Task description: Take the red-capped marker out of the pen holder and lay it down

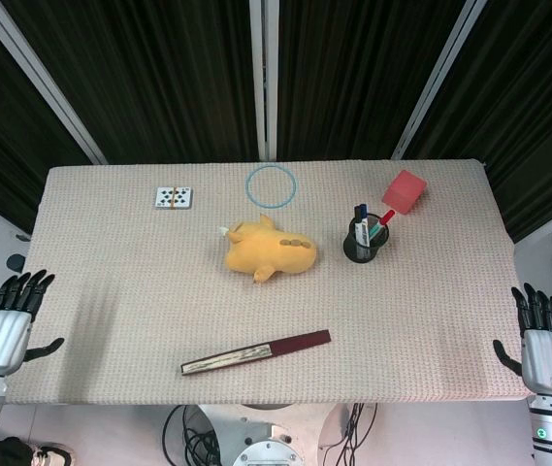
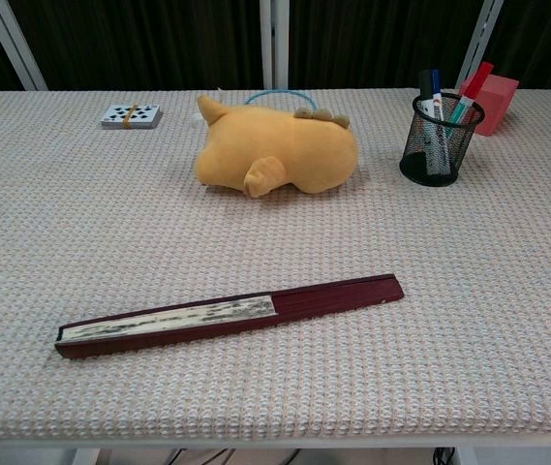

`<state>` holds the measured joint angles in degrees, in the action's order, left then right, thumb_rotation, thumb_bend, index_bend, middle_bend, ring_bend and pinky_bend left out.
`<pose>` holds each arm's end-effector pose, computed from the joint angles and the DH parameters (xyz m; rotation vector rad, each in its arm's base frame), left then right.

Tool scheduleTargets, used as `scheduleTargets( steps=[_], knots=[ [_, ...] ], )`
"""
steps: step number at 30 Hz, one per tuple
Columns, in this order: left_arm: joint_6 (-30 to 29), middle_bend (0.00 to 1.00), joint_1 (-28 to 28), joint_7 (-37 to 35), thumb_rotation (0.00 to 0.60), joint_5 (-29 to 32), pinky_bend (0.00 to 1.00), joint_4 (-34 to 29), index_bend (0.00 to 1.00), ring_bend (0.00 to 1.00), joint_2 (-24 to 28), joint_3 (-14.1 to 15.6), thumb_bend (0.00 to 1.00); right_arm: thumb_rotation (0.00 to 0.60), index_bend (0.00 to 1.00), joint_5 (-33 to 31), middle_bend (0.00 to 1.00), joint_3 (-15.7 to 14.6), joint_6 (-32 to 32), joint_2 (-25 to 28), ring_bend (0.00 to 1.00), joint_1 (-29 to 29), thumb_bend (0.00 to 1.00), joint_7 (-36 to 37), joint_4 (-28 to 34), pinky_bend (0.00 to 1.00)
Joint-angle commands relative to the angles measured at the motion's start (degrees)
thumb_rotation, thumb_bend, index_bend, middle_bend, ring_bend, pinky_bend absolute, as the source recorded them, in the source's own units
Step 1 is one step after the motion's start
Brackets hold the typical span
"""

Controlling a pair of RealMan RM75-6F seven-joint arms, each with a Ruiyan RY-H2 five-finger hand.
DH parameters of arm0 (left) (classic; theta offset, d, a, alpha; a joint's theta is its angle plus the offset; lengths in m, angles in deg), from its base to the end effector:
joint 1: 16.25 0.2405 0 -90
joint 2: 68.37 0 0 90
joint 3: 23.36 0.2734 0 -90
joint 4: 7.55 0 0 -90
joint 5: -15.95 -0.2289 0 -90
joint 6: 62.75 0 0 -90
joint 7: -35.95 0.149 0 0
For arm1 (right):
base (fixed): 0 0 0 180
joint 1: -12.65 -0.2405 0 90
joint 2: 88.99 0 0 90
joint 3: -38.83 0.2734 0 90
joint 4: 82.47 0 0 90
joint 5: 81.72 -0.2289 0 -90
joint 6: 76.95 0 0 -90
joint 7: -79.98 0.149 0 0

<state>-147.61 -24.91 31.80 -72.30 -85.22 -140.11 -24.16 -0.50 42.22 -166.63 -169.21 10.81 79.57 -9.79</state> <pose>-0.3589 0.2080 0.1219 -1.4804 -0.8337 -0.9093 -0.3875 -0.1721 0.1017 1.2387 -0.8485 0.8180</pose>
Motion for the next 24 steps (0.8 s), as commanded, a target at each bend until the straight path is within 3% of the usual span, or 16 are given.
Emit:
scheduleTargets(
  steps=[1,12,16,19,24],
  knots=[
    [0.2,0.02,-0.1,0.1,0.600,0.0,0.00,-0.2,0.06,0.00,0.1,-0.1,0.00,0.600,0.00,-0.1,0.00,0.3,0.4,0.0,0.00,0.0,0.18,0.2,0.1,0.00],
    [0.5,0.02,-0.3,0.1,0.600,-0.1,0.00,-0.5,0.06,0.00,0.2,-0.4,0.00,0.600,0.00,-0.9,0.00,1.6,5.9,1.9,0.00,-1.8,0.18,6.4,1.3,0.00],
    [0.6,0.02,-0.4,-0.6,0.600,0.0,0.00,-0.2,0.06,0.00,0.0,-0.6,0.00,0.600,0.00,0.0,0.00,3.4,9.7,2.5,0.00,-4.8,0.18,17.5,1.6,0.00],
    [0.8,0.02,-0.4,-1.1,0.600,-0.1,0.00,0.1,0.06,0.00,-0.1,-0.5,0.00,0.600,0.00,-0.7,0.00,6.2,12.3,-0.1,0.00,-7.6,0.18,28.8,-1.3,0.00],
    [0.6,0.02,-0.4,-1.6,0.600,-0.3,0.00,0.5,0.06,0.00,0.0,-0.4,0.00,0.600,0.00,-5.0,0.00,11.2,19.7,-4.1,0.00,-13.1,0.18,38.8,-5.6,0.00]
  ],
)
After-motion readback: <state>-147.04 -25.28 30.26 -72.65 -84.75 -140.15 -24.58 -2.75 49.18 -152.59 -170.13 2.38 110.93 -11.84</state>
